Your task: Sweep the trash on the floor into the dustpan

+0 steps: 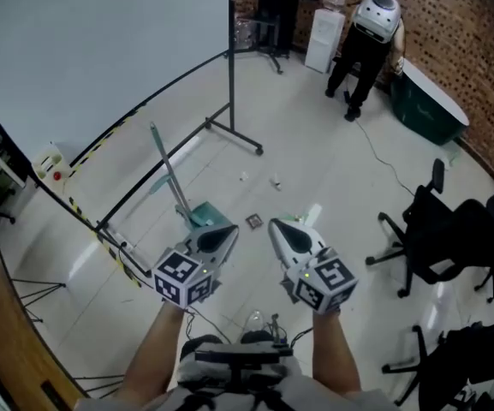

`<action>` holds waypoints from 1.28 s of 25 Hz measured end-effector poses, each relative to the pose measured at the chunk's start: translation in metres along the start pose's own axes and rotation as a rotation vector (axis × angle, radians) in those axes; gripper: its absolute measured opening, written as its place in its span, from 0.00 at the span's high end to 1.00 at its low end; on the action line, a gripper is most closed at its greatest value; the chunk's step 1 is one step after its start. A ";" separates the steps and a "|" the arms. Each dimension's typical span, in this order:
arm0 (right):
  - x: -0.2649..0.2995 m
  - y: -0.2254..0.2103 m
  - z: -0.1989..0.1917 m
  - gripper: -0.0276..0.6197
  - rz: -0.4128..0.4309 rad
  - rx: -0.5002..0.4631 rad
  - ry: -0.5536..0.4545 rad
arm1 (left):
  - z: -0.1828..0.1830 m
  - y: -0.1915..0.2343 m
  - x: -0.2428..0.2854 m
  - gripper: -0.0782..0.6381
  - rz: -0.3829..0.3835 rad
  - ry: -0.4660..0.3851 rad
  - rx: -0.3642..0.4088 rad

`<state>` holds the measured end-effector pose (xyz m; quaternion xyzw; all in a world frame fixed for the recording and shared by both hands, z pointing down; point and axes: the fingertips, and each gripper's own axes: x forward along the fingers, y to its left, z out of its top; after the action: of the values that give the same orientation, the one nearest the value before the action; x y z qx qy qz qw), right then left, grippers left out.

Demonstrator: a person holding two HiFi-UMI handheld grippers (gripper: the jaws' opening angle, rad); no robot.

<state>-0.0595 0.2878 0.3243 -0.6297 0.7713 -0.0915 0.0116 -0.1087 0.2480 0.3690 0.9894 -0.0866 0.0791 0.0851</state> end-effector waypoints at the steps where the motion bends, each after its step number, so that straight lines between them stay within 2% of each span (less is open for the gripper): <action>1: 0.005 -0.006 0.001 0.96 0.020 -0.002 0.005 | 0.002 0.006 0.005 0.88 0.023 0.001 0.001; 9: 0.049 -0.027 0.011 0.96 0.134 -0.006 0.021 | 0.020 0.057 0.009 0.88 0.171 0.021 0.009; 14: 0.073 -0.023 0.013 0.96 0.185 -0.024 0.047 | 0.021 0.086 -0.003 0.88 0.245 0.028 -0.001; 18: 0.106 -0.019 0.002 0.96 0.202 -0.039 0.090 | 0.008 0.118 -0.008 0.88 0.275 0.024 -0.013; 26: 0.198 -0.015 -0.017 0.96 0.208 -0.074 0.176 | -0.027 0.215 -0.015 0.88 0.319 0.071 -0.045; 29: 0.228 -0.016 -0.024 0.96 0.179 -0.073 0.204 | -0.043 0.250 -0.015 0.88 0.314 0.112 -0.045; 32: 0.252 -0.016 -0.027 0.96 0.161 -0.078 0.227 | -0.064 0.285 -0.014 0.88 0.327 0.183 -0.014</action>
<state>-0.0999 0.0428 0.3780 -0.5513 0.8188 -0.1307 -0.0928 -0.1845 -0.0149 0.4727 0.9502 -0.2389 0.1810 0.0854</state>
